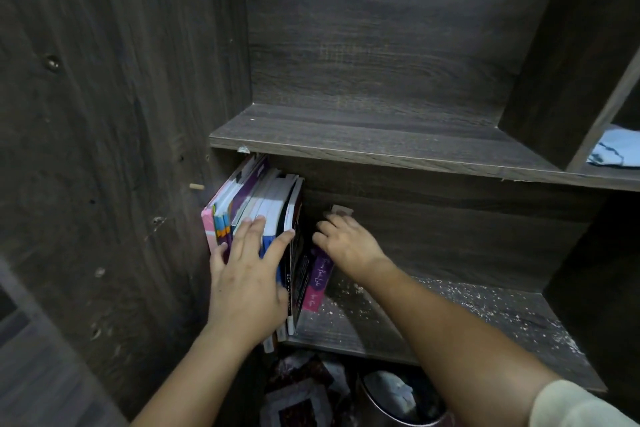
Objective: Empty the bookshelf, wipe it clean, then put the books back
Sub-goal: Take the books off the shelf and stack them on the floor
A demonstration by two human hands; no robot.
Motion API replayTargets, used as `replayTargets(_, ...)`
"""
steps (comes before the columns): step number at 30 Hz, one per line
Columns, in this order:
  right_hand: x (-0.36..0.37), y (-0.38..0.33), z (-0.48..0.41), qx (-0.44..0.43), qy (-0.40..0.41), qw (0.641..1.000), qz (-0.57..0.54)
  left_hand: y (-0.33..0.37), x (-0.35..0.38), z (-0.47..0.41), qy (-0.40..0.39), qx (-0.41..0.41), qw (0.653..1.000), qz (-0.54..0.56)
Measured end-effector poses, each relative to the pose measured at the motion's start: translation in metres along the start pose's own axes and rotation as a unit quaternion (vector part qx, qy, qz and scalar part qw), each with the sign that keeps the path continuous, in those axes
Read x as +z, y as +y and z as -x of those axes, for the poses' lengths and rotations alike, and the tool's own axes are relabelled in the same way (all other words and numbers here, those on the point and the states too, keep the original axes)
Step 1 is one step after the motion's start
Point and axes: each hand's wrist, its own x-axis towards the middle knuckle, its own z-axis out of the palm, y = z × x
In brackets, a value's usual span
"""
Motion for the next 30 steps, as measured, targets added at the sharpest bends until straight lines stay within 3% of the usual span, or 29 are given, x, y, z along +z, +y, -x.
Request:
replayTargets(4,-0.003,0.016,0.018,0.012,0.020,1.000,0.008,0.010,0.002,0.000,0.012,-0.008,1.000,-0.016)
replayTargets(11,-0.017,0.019,0.044,0.017,0.088,0.996,-0.017,0.041,0.020,0.004,0.098,0.038,0.994,-0.001)
replayTargets(15,-0.022,0.029,0.062,0.047,0.066,0.996,-0.030,0.057,0.046,0.001,0.048,-0.032,0.995,0.083)
replayTargets(20,-0.027,0.041,0.087,0.072,0.065,0.995,-0.021,0.063,0.059,-0.022,-0.091,-0.169,0.975,0.108)
replayTargets(23,-0.033,0.047,0.104,0.083,0.075,0.994,-0.017,0.068,0.067,-0.027,-0.107,-0.203,0.962,0.147)
replayTargets(26,-0.038,0.051,0.123,0.108,0.075,0.991,-0.011,0.079,0.061,-0.025,-0.085,-0.160,0.979,0.097)
replayTargets(30,-0.052,0.053,0.150,0.134,0.059,0.989,-0.023,0.101,0.045,-0.021,-0.036,-0.044,0.998,0.012)
